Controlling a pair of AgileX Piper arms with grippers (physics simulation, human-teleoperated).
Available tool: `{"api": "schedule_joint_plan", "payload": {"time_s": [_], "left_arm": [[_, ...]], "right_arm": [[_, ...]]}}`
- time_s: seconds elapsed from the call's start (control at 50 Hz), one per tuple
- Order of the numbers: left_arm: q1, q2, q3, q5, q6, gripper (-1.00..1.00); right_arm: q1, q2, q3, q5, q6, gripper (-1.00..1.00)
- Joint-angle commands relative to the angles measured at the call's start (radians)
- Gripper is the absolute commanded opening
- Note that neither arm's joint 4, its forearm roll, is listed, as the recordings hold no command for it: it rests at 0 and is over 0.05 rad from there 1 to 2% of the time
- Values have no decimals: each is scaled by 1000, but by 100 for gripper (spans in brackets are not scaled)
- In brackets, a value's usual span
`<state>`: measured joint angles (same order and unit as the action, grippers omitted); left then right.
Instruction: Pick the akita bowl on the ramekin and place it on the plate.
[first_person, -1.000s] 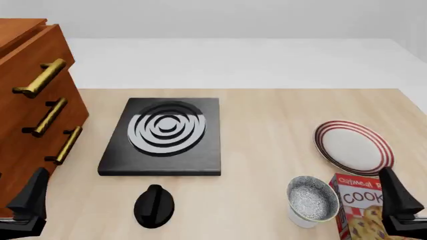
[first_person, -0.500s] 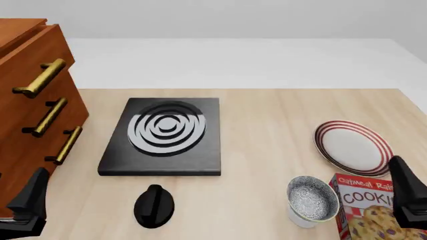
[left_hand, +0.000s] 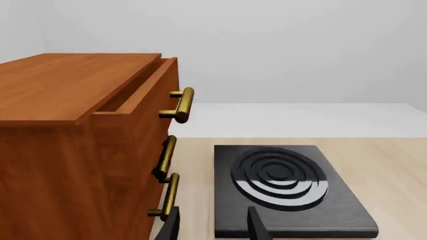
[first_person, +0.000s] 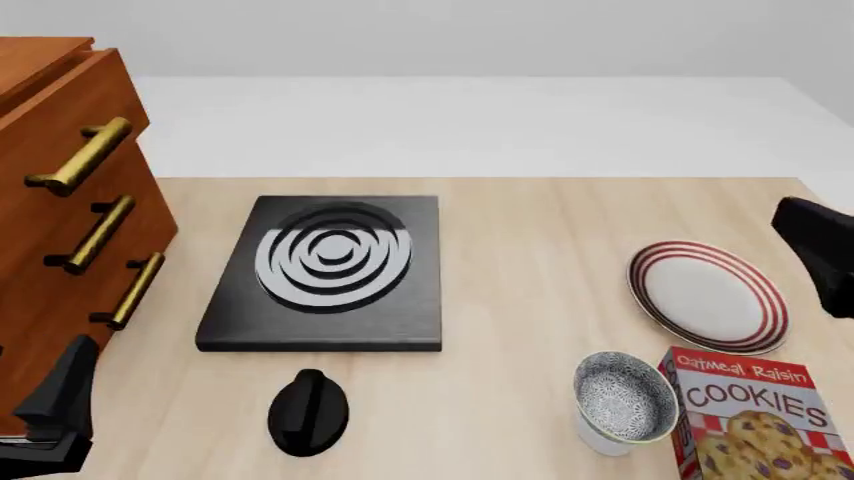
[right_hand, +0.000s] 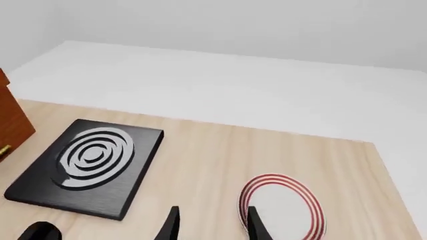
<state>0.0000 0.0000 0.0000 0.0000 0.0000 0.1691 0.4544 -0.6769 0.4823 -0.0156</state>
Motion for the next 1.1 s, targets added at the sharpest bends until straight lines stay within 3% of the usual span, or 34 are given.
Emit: {"api": "schedule_joint_plan", "payload": {"time_s": [0.02,0.48,0.54,0.74,0.86,1.1], "left_arm": [[0,0,0,0,0,100],[0,0,0,0,0,100],[0,0,0,0,0,100],[0,0,0,0,0,100],[0,0,0,0,0,100],[0,0,0,0,0,100]], "right_arm": [[54,157,-151,175,-6,100],[47,221,-80,301,-98,100],[72,229,-66,305,-66,100],[81,245,-17,282,-45,100],[104,286,8,252,24,100],[115,313,73,208,26,100]]}}
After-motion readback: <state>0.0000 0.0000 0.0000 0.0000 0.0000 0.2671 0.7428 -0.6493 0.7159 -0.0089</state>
